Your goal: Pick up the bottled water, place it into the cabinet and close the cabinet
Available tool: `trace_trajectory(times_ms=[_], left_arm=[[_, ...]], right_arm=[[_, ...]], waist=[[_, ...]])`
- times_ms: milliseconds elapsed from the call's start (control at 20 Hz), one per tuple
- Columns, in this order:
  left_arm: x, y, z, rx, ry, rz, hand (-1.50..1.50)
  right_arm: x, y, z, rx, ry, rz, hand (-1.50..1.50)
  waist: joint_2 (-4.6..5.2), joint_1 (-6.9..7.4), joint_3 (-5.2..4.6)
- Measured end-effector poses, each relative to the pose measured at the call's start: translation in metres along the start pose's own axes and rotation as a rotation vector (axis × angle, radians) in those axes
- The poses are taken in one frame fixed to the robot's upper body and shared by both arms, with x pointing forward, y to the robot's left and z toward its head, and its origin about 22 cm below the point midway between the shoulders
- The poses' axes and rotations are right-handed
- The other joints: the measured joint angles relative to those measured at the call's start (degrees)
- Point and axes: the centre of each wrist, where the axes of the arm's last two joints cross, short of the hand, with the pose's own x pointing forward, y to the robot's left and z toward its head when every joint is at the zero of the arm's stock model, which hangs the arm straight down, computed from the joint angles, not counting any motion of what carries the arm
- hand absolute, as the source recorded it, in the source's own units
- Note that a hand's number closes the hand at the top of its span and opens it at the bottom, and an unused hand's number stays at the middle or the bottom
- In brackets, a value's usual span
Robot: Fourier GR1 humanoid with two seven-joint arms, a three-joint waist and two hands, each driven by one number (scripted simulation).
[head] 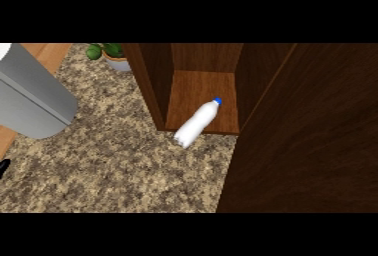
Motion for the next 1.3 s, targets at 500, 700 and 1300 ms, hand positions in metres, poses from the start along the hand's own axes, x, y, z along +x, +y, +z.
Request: trace_trajectory(times_ms=[500, 700, 1300], left_arm=[[0.015, 0.020, 0.006, -0.021, 0.001, -0.008, -1.50], [0.021, 0.027, 0.009, -0.026, -0.002, -0.007, -1.50], [0.037, 0.048, 0.011, -0.054, -0.028, -0.009, -1.50]], right_arm=[[0.008, 0.005, -0.046, 0.041, 0.036, 0.053, 1.50], [0.013, 0.011, -0.063, 0.073, 0.052, 0.098, 1.50], [0.019, 0.018, -0.088, 0.190, 0.133, 0.143, 1.50]], waist=[[0.37, 1.47, -0.04], [0.57, 1.92, 0.08], [2.11, 3.92, 0.33]])
